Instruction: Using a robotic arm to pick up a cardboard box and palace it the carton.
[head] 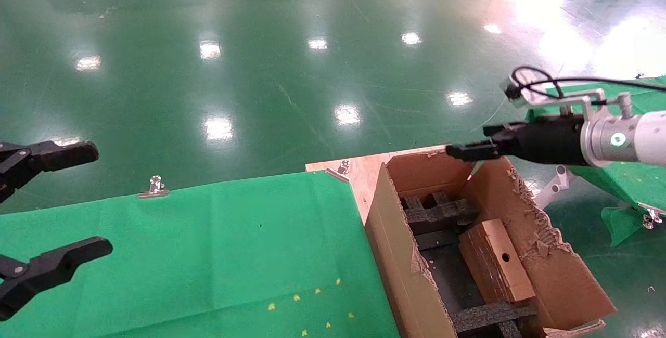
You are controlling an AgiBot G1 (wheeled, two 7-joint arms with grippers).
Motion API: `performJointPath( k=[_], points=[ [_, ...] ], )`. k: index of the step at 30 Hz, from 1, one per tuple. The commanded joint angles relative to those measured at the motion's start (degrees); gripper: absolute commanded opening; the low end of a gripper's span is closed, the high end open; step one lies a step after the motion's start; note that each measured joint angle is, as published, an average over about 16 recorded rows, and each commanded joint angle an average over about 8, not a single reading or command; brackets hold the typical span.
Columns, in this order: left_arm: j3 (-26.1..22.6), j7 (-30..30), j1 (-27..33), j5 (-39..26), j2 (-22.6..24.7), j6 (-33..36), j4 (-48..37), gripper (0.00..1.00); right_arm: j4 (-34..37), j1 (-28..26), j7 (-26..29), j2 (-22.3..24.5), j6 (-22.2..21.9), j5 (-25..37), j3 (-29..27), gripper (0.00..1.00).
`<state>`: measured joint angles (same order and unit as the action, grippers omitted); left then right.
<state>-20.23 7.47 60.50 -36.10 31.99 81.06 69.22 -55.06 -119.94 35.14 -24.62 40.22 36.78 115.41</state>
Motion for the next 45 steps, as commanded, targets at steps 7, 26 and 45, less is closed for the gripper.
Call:
performJointPath(
  k=[7, 26, 45],
  points=[
    [0.0, 0.0, 0.0, 0.0, 0.0, 0.0, 0.0, 1.0, -10.71, -4.72, -0.98, 5.33, 9.22, -8.61, -4.83, 1.0],
    [0.0, 0.0, -0.02, 0.02, -0.01, -0.01, -0.01, 1.0, -9.92, -2.92, -2.61, 5.67, 18.35, -17.04, -8.25, 1.0],
    [0.0, 0.0, -0.02, 0.02, -0.02, -0.01, -0.01, 1.0, -12.38, 14.48, -8.79, 1.12, 26.03, -10.72, -34.12, 1.0]
  ],
)
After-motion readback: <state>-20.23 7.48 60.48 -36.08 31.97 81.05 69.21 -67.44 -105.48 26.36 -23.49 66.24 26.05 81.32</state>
